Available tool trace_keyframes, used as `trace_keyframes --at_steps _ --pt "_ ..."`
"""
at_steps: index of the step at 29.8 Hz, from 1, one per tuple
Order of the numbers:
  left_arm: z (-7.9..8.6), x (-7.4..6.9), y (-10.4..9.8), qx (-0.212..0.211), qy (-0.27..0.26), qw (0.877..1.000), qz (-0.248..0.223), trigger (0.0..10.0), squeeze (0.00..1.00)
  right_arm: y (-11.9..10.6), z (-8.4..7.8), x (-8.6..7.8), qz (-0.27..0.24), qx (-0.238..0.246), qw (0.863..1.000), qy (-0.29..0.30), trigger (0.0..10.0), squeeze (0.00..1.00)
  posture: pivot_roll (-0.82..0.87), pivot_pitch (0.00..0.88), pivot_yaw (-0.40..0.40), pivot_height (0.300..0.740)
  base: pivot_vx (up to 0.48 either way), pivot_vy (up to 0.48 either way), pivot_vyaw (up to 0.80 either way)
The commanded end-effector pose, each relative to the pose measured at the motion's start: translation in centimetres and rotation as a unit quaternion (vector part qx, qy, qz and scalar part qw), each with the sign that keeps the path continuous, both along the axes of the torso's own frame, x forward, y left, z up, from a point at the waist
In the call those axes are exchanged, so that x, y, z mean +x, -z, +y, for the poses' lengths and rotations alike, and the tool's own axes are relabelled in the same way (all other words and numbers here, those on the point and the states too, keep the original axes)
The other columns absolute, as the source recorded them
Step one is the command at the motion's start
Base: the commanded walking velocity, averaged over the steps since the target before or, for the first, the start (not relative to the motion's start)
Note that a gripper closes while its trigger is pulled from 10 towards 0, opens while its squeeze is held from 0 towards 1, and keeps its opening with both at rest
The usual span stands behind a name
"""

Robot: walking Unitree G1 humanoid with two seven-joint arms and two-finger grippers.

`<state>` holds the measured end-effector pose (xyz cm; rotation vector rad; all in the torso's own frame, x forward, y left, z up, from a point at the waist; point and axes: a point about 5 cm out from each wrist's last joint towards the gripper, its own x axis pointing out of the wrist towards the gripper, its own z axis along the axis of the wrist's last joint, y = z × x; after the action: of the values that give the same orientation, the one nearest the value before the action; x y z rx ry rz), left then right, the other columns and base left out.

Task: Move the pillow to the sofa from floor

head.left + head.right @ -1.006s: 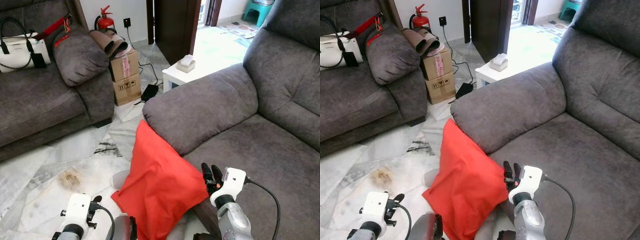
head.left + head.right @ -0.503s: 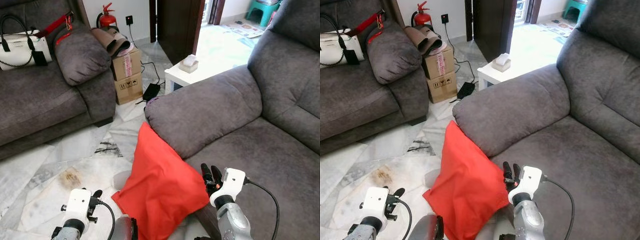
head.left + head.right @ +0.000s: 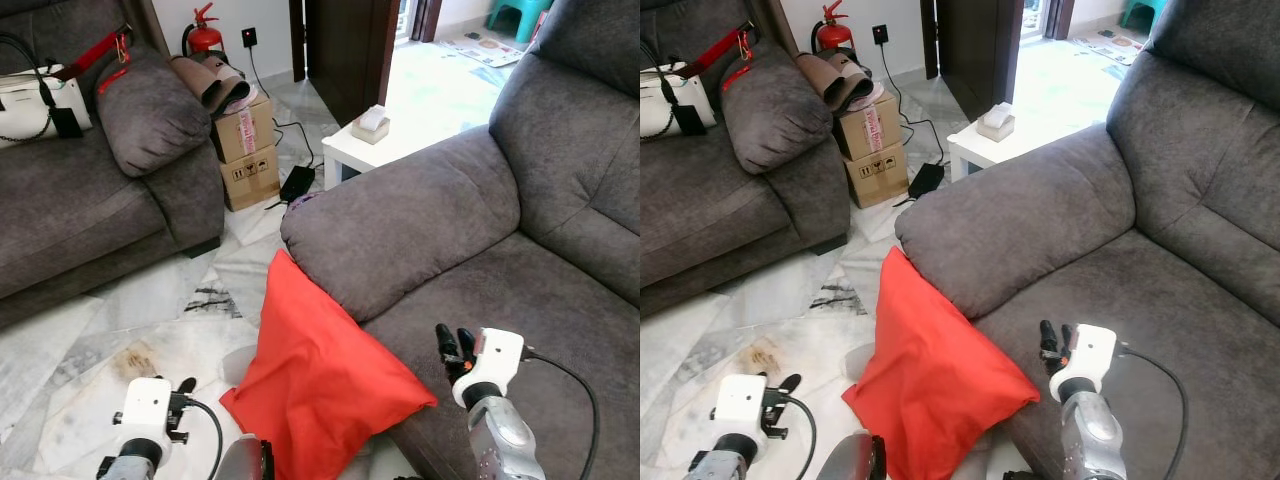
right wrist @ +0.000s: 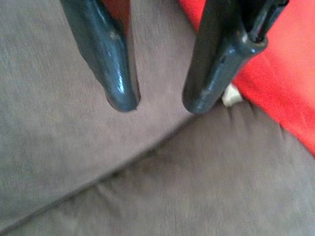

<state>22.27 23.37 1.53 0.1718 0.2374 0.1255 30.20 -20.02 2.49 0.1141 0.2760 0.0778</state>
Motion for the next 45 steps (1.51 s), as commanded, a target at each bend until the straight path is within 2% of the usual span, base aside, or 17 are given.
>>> trace_keyframes --at_steps 1,2,3,7,11,13,18,21,24,27,28,30,39,41,45 --pt "0.6 -0.8 0.5 -0.003 -0.014 1.0 0.013 10.0 0.0 0.6 -0.3 -0.5 0.02 -0.012 1.0 -0.018 10.0 0.92 0.07 0.151 0.054 0.623 0.0 0.0 0.0" --pt "0.6 -0.9 0.4 -0.003 -0.015 1.0 0.012 10.0 0.0 0.6 -0.4 -0.5 0.022 -0.017 0.999 -0.03 10.0 1.0 0.07 0.151 0.054 0.623 0.0 0.0 0.0" --pt "0.6 -1.1 0.4 -0.003 -0.016 1.0 0.011 10.0 0.0 0.7 -0.4 -0.6 0.027 -0.039 0.997 -0.059 10.0 1.0 0.08 0.154 0.059 0.623 0.0 0.0 0.0" --pt "0.6 -1.4 0.4 -0.003 -0.015 1.0 0.011 10.0 0.0 0.9 -0.7 -0.6 0.045 -0.081 0.99 -0.102 10.0 1.0 0.09 0.158 0.063 0.623 0.0 0.0 0.0" --pt "0.5 -1.2 -0.1 -0.001 -0.01 1.0 0.003 10.0 0.0 0.2 -1.5 -0.1 0.049 -0.083 0.989 -0.115 10.0 1.0 0.1 0.168 0.068 0.623 0.0 0.0 0.0" --pt "0.7 -0.9 -0.4 0.0 -0.011 1.0 -0.002 10.0 0.0 -0.2 -1.9 0.3 0.051 -0.1 0.986 -0.127 10.0 1.0 0.1 0.175 0.069 0.623 0.0 0.0 0.0" --pt "0.6 -0.8 -0.6 0.001 -0.006 1.0 -0.005 10.0 0.0 -0.5 -1.5 0.6 0.056 -0.1 0.982 -0.151 10.0 1.0 0.1 0.177 0.07 0.623 0.0 0.0 0.0" --pt "0.4 -0.6 -0.9 -0.001 -0.003 1.0 -0.008 10.0 0.0 -0.2 -1.2 0.5 0.081 -0.126 0.969 -0.194 10.0 1.0 0.11 0.186 0.078 0.623 0.0 0.0 0.0" --pt "0.5 -0.7 -0.9 -0.001 -0.002 1.0 -0.007 10.0 0.0 0.2 -1.4 0.3 0.104 -0.148 0.965 -0.192 10.0 1.0 0.1 0.188 0.079 0.623 0.0 0.0 0.0" --pt "0.3 -0.8 -0.8 -0.002 -0.001 1.0 -0.006 10.0 0.0 0.4 -1.5 0.2 0.109 -0.148 0.965 -0.189 10.0 1.0 0.11 0.184 0.078 0.623 0.0 0.0 0.0" --pt "0.1 -0.8 -0.8 -0.005 -0.001 1.0 -0.007 10.0 0.0 0.6 -1.7 0.1 0.122 -0.13 0.968 -0.176 10.0 1.0 0.11 0.179 0.077 0.623 0.0 0.0 0.0" --pt "0.0 -0.9 -0.8 -0.005 0.0 1.0 -0.007 10.0 0.0 0.7 -1.8 0.0 0.129 -0.122 0.969 -0.171 10.0 1.0 0.11 0.179 0.076 0.623 0.0 0.0 0.0" --pt "-0.5 -1.0 -0.9 -0.012 0.004 1.0 -0.008 10.0 0.0 0.6 -2.3 -0.2 0.15 -0.09 0.966 -0.189 10.0 1.0 0.1 0.175 0.063 0.623 0.0 0.0 0.0" --pt "-0.5 -1.1 -0.8 -0.013 0.002 1.0 -0.008 10.0 0.0 -0.8 -3.2 0.8 0.115 -0.041 0.98 -0.155 10.0 1.0 0.09 0.173 0.057 0.623 0.0 0.0 0.0" --pt "-0.5 -1.1 -0.8 -0.015 0.002 1.0 -0.008 10.0 0.0 -1.5 -3.8 1.1 0.104 -0.018 0.984 -0.14 10.0 1.0 0.09 0.172 0.054 0.623 0.0 0.0 0.0"
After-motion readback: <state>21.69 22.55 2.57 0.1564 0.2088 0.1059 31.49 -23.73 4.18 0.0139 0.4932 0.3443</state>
